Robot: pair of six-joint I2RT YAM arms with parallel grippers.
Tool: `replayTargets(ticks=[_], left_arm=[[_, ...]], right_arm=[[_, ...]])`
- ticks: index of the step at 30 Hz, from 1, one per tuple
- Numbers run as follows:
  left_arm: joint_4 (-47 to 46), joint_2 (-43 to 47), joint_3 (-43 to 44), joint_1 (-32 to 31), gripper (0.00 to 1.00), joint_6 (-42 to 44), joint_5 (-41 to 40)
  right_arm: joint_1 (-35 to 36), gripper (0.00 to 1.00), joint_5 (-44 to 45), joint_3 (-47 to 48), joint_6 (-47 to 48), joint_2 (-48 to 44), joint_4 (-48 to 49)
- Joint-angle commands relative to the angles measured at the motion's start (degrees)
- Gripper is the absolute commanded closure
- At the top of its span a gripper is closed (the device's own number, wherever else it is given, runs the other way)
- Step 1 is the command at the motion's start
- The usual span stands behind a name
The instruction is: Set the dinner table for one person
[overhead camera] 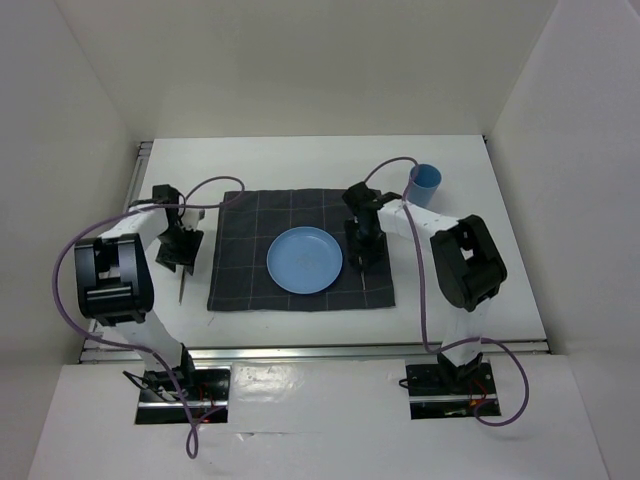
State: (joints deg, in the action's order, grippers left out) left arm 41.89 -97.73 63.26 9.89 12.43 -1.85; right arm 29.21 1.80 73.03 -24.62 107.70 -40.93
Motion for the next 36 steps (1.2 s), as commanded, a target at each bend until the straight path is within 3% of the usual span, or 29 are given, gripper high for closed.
replayTargets(ticks=[1,5,7,9,10,11,17,20,23,25,29,36], left_arm=[[-0.8,-4.6,2.0,0.3,0.41,1.5,2.8],[-2.5,-6.9,2.0,0.3,0.41,0.0,0.8],[-2.5,-8.8,1.4,0.3,0.5,-0.6,0.8],[-2.5,-9.8,1.4,0.8,0.71,-0.6,1.9],[-1.8,-10.4,1.4,0.8,0.95,-0.6,2.6],[-1.3,-11.1,1.4,0.8,1.0,-1.3,3.6],[1.1,-7.4,4.6,4.7,1.0,-5.7,11.4],[2.0,-1.2,7.2,4.7,1.0,-8.1,10.5],[3.4,5.2,9.7,4.2,1.0,-13.8,15.2],[3.9,7.5,9.7,0.5,1.0,-16.8,16.3],[3.9,9.1,8.0,-8.5,1.0,-24.2,10.8],[0.4,1.8,8.6,-17.4,1.0,-32.6,6.7]], right_arm=[[0.1,0.43,4.0,3.5,-0.2,-4.5,-2.7],[0.1,0.42,5.8,3.5,0.4,-6.1,-3.7],[0.1,0.42,6.3,3.5,-0.2,-6.7,-3.7],[0.1,0.42,8.0,3.0,-1.8,-7.5,-3.7],[0.1,0.42,8.6,3.0,-1.8,-8.3,-3.7],[0.1,0.42,8.6,3.0,-2.4,-8.3,-3.7],[0.1,0.42,9.9,3.0,-2.4,-10.6,-3.7],[0.1,0.42,10.5,2.5,-2.9,-11.2,-4.2],[0.1,0.42,11.6,1.8,-3.5,-11.2,-4.2],[0.1,0.42,11.6,1.3,-4.0,-11.2,-3.7],[0.1,0.42,10.2,1.3,-4.0,-10.6,-3.7],[0.1,0.42,10.8,0.8,-4.6,-11.7,-3.2]])
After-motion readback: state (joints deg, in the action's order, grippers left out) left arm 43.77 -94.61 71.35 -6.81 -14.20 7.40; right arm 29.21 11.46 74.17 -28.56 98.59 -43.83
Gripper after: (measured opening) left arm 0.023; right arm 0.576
